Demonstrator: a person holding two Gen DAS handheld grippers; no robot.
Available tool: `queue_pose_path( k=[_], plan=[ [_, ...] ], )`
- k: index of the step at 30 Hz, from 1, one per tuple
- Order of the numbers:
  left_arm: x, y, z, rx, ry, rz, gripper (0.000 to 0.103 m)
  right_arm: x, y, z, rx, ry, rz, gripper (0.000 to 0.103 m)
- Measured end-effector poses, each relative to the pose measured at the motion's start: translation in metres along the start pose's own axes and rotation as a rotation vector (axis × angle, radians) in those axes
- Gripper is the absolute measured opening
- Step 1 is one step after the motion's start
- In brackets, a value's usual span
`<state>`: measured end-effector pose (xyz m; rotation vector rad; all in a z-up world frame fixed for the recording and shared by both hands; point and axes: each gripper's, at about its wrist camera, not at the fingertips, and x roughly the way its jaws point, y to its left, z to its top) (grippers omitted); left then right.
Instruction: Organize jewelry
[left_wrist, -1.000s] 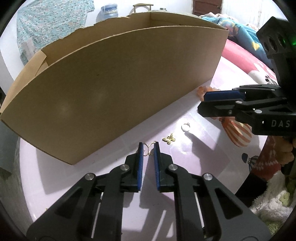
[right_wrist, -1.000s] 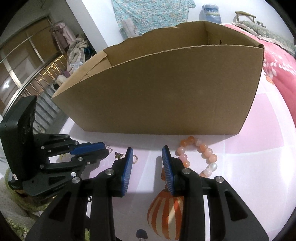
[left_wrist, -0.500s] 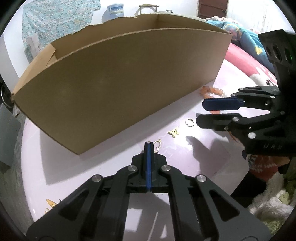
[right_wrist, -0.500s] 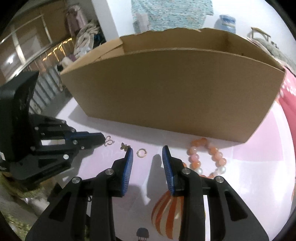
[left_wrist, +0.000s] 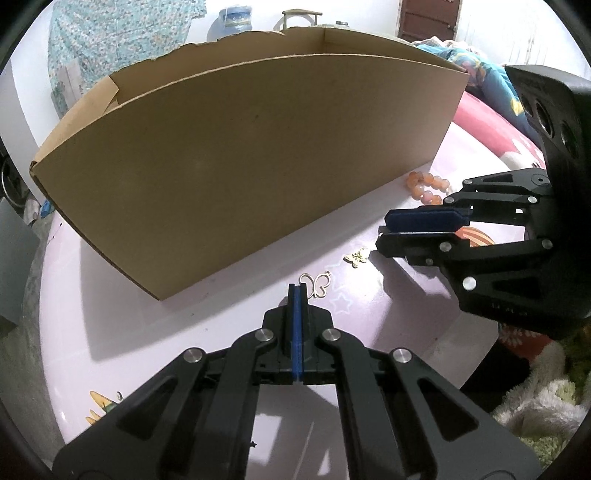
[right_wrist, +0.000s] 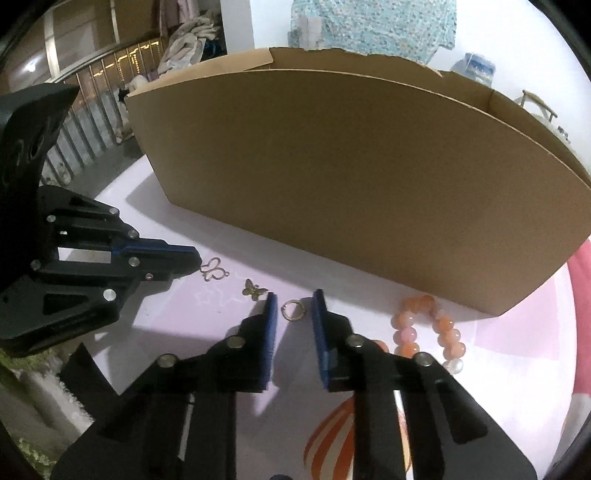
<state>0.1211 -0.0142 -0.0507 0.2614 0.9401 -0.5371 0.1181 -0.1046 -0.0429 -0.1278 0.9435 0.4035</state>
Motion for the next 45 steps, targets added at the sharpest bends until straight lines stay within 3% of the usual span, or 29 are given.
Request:
queue_pose_path(
  k=[14,26,30,41,45],
  plan=[
    [-0.008,0.003,-0.004,-0.040,-0.021,-0.071,0.000,-0.010,-0.014,-0.007,0.087,-0.005,0.015,0.012],
    [-0.004,0.001,0.003,-0.054,-0.010,-0.058,0.005,-0.012,-0.014,-0.010,0.117,-0.016,0.020,0.012],
    [-0.001,0.007,0.006,-0.094,-0.008,-0.071,0.018,-0.011,-0.015,-0.012,0.115,-0.019,0.027,0.012],
    [0.002,0.007,0.001,-0.171,0.031,-0.247,0.019,-0.012,-0.020,-0.013,0.135,-0.027,0.039,0.012],
    [0.000,-0.001,0.001,-0.128,0.020,-0.179,0.019,-0.012,-0.020,-0.013,0.135,-0.026,0.041,0.012]
  ],
)
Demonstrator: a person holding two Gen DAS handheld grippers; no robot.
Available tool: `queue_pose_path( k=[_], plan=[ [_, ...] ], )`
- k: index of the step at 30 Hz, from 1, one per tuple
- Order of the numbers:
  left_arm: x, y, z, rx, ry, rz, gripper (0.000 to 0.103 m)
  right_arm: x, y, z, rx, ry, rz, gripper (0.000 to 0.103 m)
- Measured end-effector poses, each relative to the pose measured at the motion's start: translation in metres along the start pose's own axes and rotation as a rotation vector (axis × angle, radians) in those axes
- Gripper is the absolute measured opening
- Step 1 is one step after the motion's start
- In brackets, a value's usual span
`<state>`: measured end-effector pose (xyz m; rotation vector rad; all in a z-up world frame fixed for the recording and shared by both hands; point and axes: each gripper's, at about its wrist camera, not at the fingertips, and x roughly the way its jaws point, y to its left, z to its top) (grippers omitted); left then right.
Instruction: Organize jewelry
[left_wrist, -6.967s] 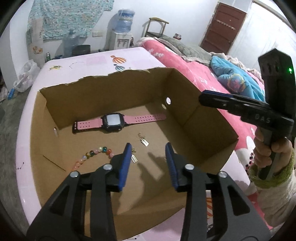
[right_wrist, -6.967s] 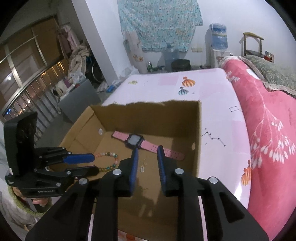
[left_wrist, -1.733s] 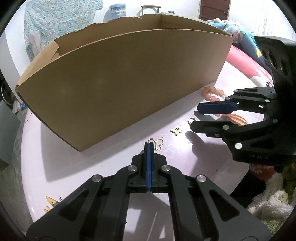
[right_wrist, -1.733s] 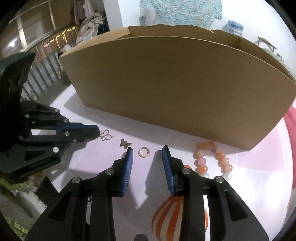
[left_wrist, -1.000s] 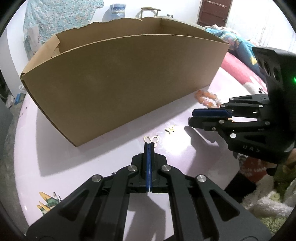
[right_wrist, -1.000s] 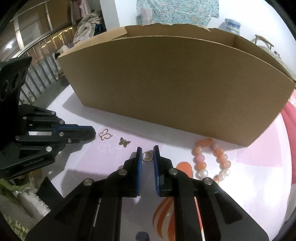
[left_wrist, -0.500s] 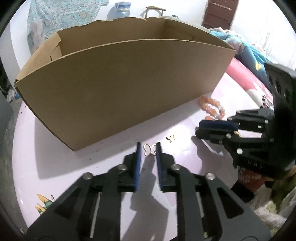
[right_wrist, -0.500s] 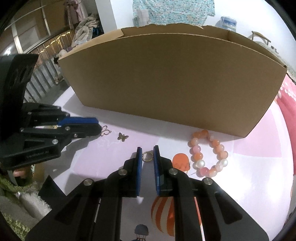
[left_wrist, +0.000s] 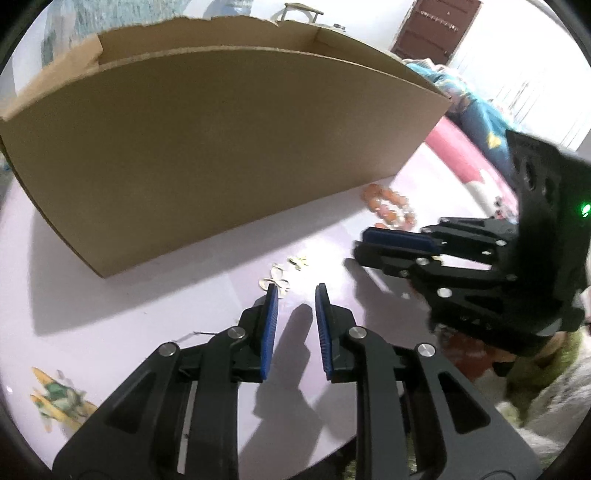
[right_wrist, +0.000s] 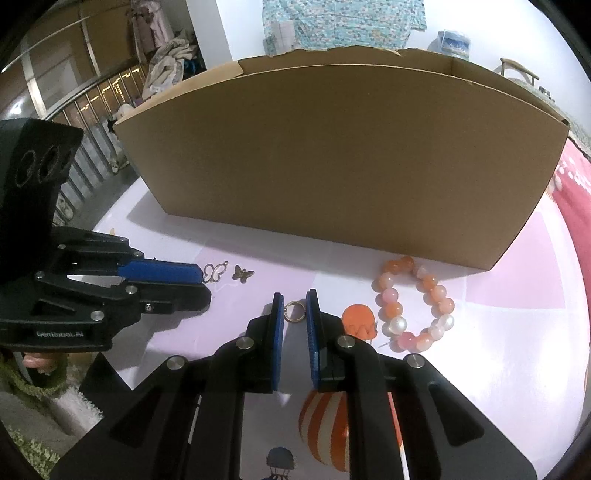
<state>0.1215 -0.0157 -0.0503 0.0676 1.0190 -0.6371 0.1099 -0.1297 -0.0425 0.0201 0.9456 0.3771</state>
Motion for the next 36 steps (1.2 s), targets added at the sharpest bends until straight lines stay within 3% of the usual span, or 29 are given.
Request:
queue_pose_path(
  k=[5,9,17,24,35,36],
  plan=[
    [0.004,-0.009,0.004,0.062,0.007,0.077,0.020,0.000,0.000,0.000,0.000,-0.001,0.001,0.012],
    [0.007,-0.014,0.008,0.079,0.007,0.104,0.027,-0.001,0.000,0.000,0.002,-0.002,0.002,0.012],
    [0.013,-0.031,0.007,0.160,0.008,0.198,0.027,-0.001,-0.001,0.000,0.005,-0.005,0.004,0.012],
    [0.012,-0.030,0.007,0.159,0.004,0.204,0.015,-0.001,-0.001,0.000,0.004,-0.006,0.005,0.012],
    [0.011,-0.033,0.003,0.178,-0.005,0.216,0.014,-0.002,-0.002,0.001,0.008,-0.008,0.007,0.012],
    [0.011,-0.033,0.003,0.182,-0.007,0.217,0.000,-0.002,-0.002,0.001,0.009,-0.008,0.007,0.012]
  ],
)
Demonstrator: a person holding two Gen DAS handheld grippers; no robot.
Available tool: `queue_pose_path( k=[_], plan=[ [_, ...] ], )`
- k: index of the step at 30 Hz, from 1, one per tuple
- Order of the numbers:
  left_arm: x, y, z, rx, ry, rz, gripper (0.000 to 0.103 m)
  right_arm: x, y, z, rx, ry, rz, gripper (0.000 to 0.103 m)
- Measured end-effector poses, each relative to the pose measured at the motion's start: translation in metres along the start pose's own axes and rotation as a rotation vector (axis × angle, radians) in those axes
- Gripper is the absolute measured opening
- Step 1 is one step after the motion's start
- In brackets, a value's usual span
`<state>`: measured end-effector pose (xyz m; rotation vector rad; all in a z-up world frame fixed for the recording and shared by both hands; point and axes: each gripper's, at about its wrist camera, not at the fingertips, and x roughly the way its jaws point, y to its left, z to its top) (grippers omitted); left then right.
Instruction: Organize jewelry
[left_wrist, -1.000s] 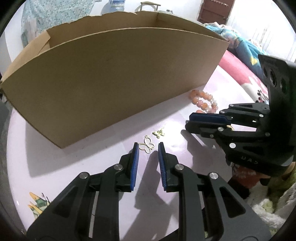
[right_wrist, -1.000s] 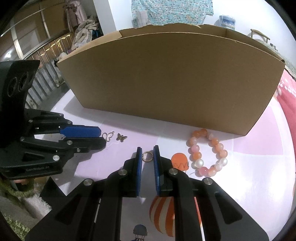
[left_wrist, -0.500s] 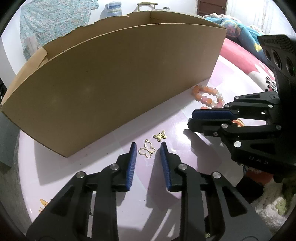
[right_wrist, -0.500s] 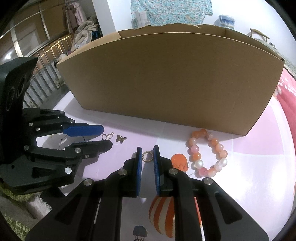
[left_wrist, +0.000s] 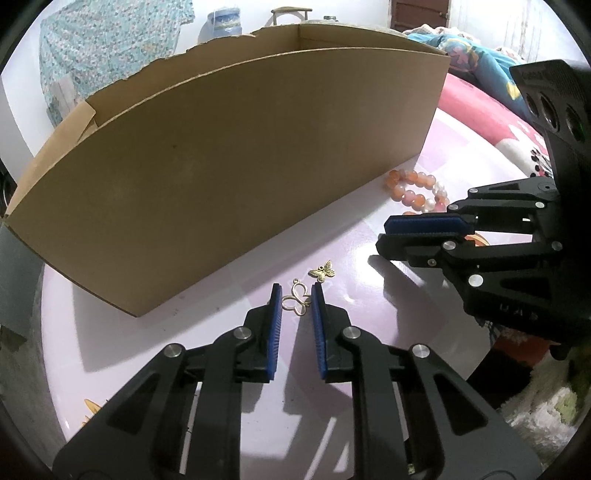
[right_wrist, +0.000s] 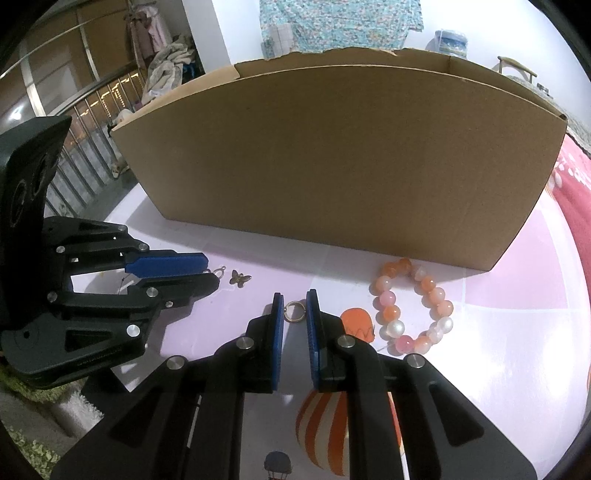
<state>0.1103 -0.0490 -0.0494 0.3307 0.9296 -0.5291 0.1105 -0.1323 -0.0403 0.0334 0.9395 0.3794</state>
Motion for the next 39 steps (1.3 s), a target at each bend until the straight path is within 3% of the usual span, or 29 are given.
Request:
queue_pose_path(
  k=[9,12,13,22,26,33,36,39],
  plan=[
    [-0.003,0.009,-0.001,-0.043,0.007,-0.025,0.002,-0.001,0.000,0.001,0.001,-0.003,0.001,0.012],
    [-0.007,0.012,0.000,-0.055,-0.005,-0.024,0.028,0.000,0.000,0.000,0.003,-0.002,0.004,0.012],
    [-0.006,0.012,0.001,-0.057,-0.004,-0.022,0.029,0.001,0.000,0.000,0.003,-0.002,0.004,0.012],
    [0.005,0.009,0.001,-0.031,0.008,-0.009,0.028,0.002,0.002,0.000,0.005,-0.008,0.005,0.012],
    [0.006,0.005,0.000,-0.004,0.000,-0.020,0.015,0.002,0.002,-0.001,0.006,-0.011,0.006,0.012],
    [0.004,0.002,-0.001,0.001,-0.013,-0.010,0.015,0.001,0.002,-0.002,0.006,-0.012,0.006,0.012],
    [0.002,0.000,-0.003,0.021,-0.021,0.005,0.000,0.001,0.002,-0.001,0.007,-0.013,0.006,0.012],
    [0.002,0.002,-0.004,0.015,-0.022,-0.002,0.000,0.001,0.002,-0.002,0.005,-0.015,0.008,0.012]
  ],
)
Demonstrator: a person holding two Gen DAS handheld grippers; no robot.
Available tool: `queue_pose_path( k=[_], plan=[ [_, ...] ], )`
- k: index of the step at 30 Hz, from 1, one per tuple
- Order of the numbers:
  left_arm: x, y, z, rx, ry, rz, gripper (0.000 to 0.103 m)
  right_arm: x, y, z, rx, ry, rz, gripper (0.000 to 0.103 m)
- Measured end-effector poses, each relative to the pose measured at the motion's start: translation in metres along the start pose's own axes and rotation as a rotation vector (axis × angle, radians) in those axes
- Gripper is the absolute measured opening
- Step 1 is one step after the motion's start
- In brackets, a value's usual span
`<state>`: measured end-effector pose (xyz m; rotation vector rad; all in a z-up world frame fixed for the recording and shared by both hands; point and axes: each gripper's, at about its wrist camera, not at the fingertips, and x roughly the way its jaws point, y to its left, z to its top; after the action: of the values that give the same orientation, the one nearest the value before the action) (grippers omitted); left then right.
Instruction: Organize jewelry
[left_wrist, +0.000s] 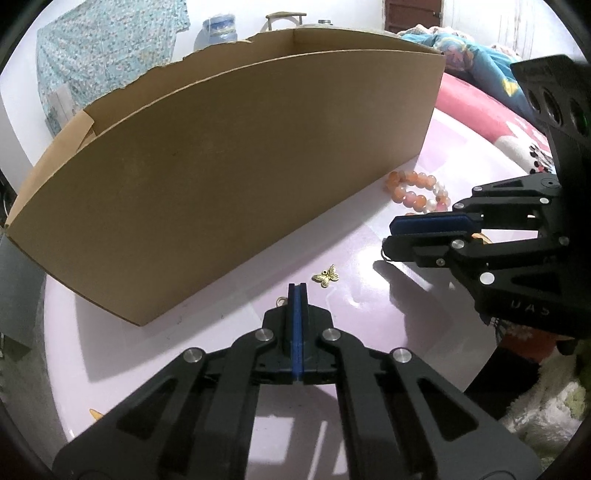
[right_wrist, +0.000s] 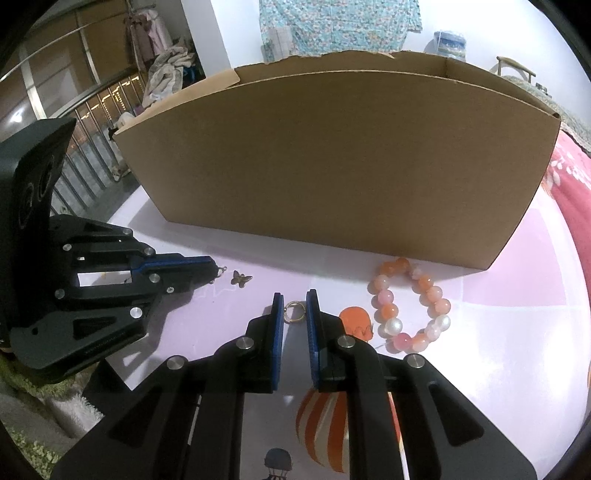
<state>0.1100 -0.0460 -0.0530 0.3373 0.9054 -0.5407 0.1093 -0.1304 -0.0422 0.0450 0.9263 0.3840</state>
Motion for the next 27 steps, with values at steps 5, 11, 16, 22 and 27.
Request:
queue_pose_path(
  k=[5,11,16,22,27],
  plan=[
    [-0.005,0.005,0.001,-0.022,-0.008,-0.013,0.000,-0.001,0.000,0.000,-0.002,-0.005,0.002,0.012],
    [-0.003,0.005,0.005,-0.038,0.014,-0.007,0.025,-0.001,0.000,-0.001,0.002,-0.006,0.006,0.012],
    [0.006,0.007,0.008,-0.068,0.050,0.000,0.025,-0.001,0.001,-0.001,-0.001,-0.007,0.006,0.012],
    [0.009,0.002,0.015,-0.047,0.094,0.011,0.015,-0.001,-0.001,-0.002,0.003,-0.010,0.007,0.012],
    [0.009,-0.001,0.016,-0.048,0.099,0.012,0.013,-0.001,-0.001,-0.003,0.005,-0.013,0.008,0.012]
  ],
)
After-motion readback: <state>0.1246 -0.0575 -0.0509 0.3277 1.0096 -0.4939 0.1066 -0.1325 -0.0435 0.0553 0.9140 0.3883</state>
